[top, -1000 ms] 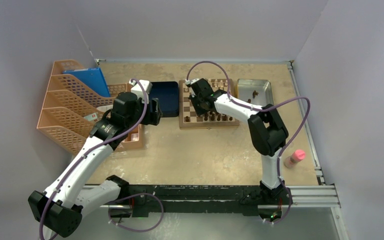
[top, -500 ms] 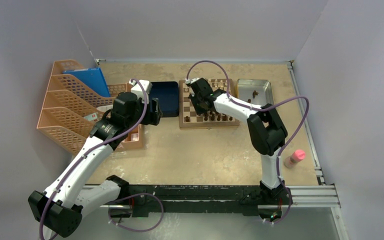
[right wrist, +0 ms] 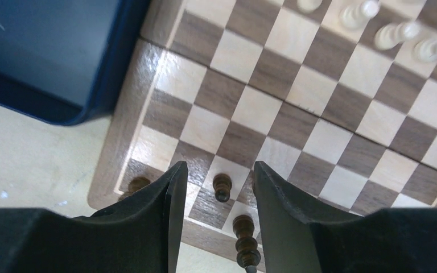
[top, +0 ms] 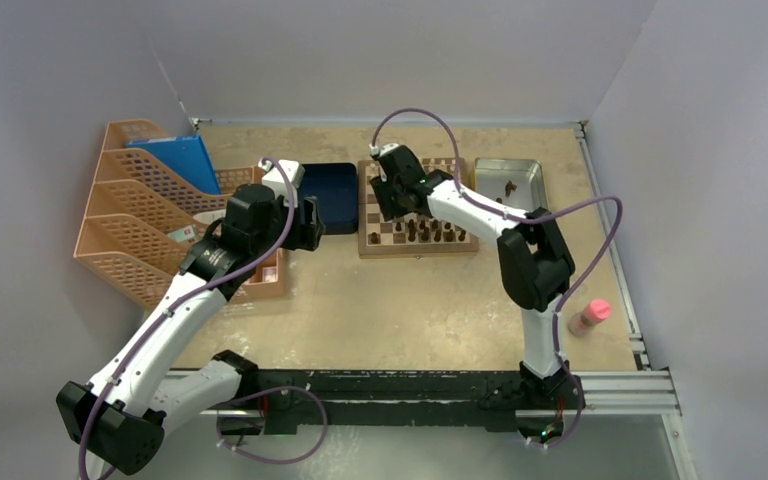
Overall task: Set up the chess pieces on the board
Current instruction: Adjust the chess piece on the chessboard, then pick up the chess piece from the storage box, then place the chess piece on the chessboard.
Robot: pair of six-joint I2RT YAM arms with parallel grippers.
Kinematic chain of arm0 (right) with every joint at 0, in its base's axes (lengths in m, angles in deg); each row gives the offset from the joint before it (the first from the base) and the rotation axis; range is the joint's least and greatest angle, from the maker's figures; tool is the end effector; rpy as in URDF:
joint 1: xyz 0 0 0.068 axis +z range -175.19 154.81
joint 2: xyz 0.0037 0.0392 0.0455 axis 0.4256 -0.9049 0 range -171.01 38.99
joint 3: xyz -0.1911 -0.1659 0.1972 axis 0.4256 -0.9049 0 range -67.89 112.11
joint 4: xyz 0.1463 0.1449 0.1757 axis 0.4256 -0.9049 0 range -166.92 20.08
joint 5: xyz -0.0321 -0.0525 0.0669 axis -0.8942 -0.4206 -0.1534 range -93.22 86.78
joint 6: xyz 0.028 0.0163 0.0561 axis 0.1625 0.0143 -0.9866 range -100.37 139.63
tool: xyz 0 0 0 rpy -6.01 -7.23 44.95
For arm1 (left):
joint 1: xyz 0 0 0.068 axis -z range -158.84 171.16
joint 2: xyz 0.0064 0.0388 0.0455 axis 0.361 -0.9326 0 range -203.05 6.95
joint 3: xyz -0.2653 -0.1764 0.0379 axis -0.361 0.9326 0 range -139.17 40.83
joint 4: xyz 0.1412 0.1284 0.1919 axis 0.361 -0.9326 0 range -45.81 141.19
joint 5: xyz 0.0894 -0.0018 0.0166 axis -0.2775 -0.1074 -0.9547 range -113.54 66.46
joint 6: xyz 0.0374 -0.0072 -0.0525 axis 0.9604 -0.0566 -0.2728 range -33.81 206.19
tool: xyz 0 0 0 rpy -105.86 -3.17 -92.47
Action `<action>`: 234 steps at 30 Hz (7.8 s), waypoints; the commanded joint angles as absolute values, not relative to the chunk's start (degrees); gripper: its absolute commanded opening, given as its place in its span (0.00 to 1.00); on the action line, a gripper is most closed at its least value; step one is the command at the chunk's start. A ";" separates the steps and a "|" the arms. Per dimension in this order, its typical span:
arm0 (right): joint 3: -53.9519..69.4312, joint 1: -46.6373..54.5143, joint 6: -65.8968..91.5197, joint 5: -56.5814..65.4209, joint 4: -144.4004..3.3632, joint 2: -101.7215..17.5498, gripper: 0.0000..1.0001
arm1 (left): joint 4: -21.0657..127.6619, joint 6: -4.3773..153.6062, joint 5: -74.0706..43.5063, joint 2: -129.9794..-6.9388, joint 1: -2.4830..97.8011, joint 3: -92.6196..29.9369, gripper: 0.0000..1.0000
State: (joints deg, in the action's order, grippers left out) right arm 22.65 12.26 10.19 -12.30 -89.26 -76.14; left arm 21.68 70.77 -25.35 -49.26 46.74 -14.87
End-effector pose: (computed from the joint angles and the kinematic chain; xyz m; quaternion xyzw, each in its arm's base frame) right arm 0.4010 0.2972 0.2598 -0.1920 0.8976 0.0884 0.3869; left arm 0.1891 -0.0888 0.3693 0.0688 0.8633 -0.1623 0.4729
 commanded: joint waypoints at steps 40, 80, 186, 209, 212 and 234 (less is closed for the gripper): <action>18.18 -25.07 4.85 -17.06 -78.38 -76.88 0.41 | 22.55 70.73 -22.89 -46.71 46.82 -14.58 0.66; 15.31 -24.55 0.56 -9.49 -76.15 -67.33 0.13 | 22.85 68.75 -19.66 -46.58 46.82 -15.90 0.64; -28.35 10.78 -27.78 30.81 1.99 -30.42 0.45 | 52.96 21.16 28.57 -62.53 40.56 -23.87 0.09; -27.85 10.76 -21.79 24.06 3.38 -31.58 0.39 | 71.30 5.70 33.66 -62.03 40.58 -14.65 0.09; -26.69 10.76 -19.97 24.33 1.19 -32.28 0.37 | 73.27 4.39 33.76 -62.43 40.58 -14.24 0.09; -26.69 10.85 -24.47 28.70 8.92 -36.65 0.07 | 74.24 4.51 33.21 -63.45 40.58 -13.69 0.09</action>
State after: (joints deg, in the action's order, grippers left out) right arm -27.97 11.04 -22.37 26.84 2.26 -36.38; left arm 70.85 4.70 32.75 -63.75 40.58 -13.69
